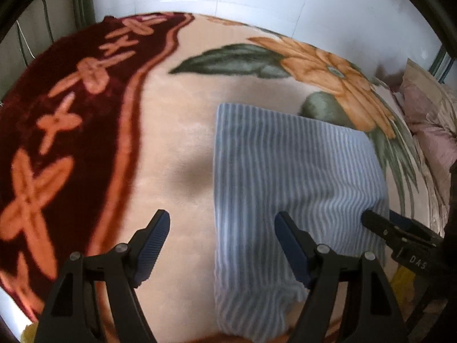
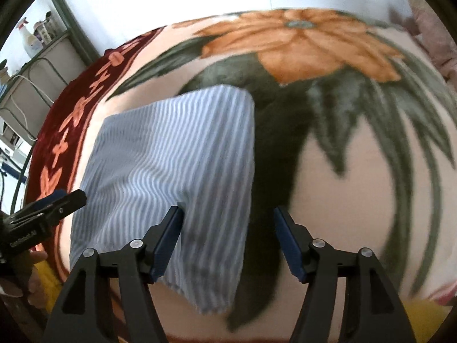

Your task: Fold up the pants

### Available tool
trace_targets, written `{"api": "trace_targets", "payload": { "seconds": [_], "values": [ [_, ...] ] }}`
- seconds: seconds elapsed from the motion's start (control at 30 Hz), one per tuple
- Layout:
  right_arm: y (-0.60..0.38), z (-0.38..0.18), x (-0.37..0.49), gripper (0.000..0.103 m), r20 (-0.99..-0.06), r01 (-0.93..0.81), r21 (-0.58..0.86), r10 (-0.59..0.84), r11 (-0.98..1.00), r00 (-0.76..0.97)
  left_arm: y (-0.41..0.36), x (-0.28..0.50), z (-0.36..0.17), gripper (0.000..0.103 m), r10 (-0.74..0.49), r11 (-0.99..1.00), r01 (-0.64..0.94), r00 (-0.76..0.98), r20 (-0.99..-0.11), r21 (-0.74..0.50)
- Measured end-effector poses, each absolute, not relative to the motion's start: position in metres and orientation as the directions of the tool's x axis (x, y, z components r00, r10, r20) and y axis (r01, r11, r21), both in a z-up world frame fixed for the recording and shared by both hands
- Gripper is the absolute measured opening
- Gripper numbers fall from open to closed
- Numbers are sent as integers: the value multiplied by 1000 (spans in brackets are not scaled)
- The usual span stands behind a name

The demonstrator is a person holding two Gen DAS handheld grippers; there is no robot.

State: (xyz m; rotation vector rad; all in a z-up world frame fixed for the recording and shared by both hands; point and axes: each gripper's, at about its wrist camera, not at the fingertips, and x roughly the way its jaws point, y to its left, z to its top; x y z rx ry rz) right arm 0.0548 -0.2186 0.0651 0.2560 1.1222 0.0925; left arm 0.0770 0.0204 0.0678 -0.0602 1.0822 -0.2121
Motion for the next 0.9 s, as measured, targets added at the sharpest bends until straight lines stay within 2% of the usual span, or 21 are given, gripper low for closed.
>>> {"api": "trace_targets", "payload": {
  "seconds": [0.1, 0.23, 0.27, 0.3, 0.33, 0.37, 0.4, 0.57, 0.9],
  "values": [
    [-218, 53, 62, 67, -872, 63, 320, 268, 945, 409, 20, 86, 54, 79, -225, 974, 129, 419, -879, -188],
    [-213, 45, 65, 64, -859, 39, 360, 315, 932, 403, 21, 89, 38, 76, -327, 944, 90, 383, -864, -317],
    [-208, 46, 65, 63, -861, 16, 344, 308, 939, 405, 20, 88, 37, 70, -335, 941, 84, 388, -859, -329],
    [-205, 48, 65, 56, -861, -5, 327, 300, 945, 410, 18, 88, 37, 53, -348, 936, 90, 395, -850, -341],
    [-202, 50, 63, 48, -859, -33, 312, 297, 949, 418, 16, 87, 38, 44, -382, 923, 109, 394, -836, -370],
    [-202, 52, 62, 44, -855, -43, 311, 299, 949, 424, 15, 86, 39, 38, -385, 921, 111, 393, -835, -372],
    [-202, 54, 61, 41, -849, -46, 317, 305, 947, 431, 14, 85, 41, 27, -375, 926, 113, 400, -836, -361],
    [-197, 78, 53, 38, -810, -69, 349, 338, 934, 478, 22, 80, 62, 21, -400, 914, 132, 439, -804, -383],
    [-125, 132, 84, 37, -743, -265, 325, 419, 908, 522, 88, 84, 123, 20, -327, 938, 103, 585, -742, -331]
  ]
}}
